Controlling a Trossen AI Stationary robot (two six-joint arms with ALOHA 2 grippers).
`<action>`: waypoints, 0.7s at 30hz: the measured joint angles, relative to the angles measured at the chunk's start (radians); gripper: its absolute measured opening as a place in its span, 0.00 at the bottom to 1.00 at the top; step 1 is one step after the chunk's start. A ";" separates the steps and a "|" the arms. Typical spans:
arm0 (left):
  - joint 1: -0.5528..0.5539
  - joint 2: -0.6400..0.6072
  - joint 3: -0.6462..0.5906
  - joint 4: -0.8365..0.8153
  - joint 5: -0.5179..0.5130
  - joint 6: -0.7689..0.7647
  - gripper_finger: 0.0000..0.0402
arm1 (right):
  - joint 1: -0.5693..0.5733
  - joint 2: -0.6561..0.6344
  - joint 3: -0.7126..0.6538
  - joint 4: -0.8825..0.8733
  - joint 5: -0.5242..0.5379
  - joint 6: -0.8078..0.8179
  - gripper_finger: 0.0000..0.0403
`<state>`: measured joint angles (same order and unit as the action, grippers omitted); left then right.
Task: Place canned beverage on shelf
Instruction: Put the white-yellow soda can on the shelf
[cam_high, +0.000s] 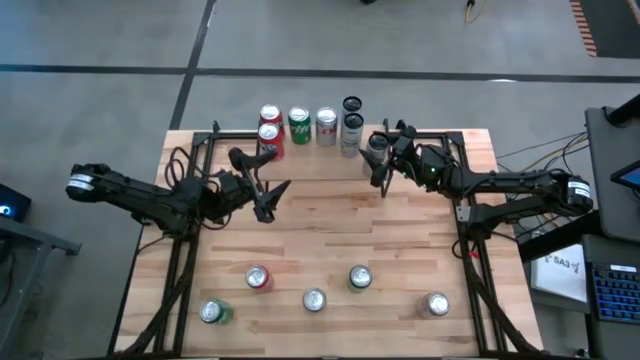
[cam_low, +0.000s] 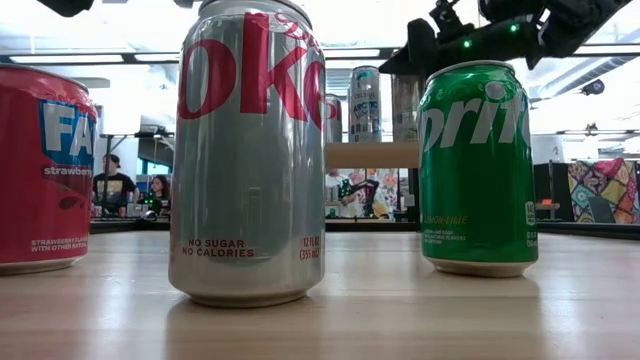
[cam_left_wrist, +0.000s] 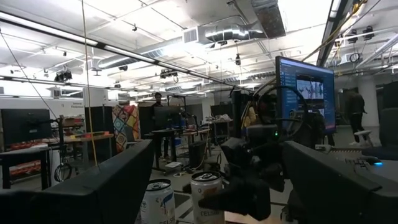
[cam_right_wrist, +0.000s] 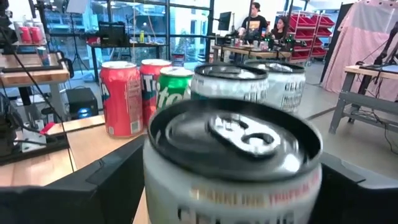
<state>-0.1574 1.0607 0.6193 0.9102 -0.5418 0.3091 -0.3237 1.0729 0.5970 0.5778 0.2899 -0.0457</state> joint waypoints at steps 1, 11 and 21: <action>0.000 0.000 0.000 -0.004 0.000 -0.002 0.85 | 0.000 0.000 0.008 -0.004 0.000 -0.004 0.80; 0.000 0.000 0.000 -0.049 0.000 -0.051 0.85 | 0.000 -0.013 0.186 -0.217 -0.001 -0.045 0.79; 0.000 0.004 0.000 -0.063 0.000 -0.057 0.85 | 0.018 -0.012 0.446 -0.553 -0.004 -0.067 0.79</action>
<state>-0.1574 1.0645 0.6193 0.8471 -0.5415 0.2518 -0.3059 1.0607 1.0428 0.0247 0.2855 -0.1129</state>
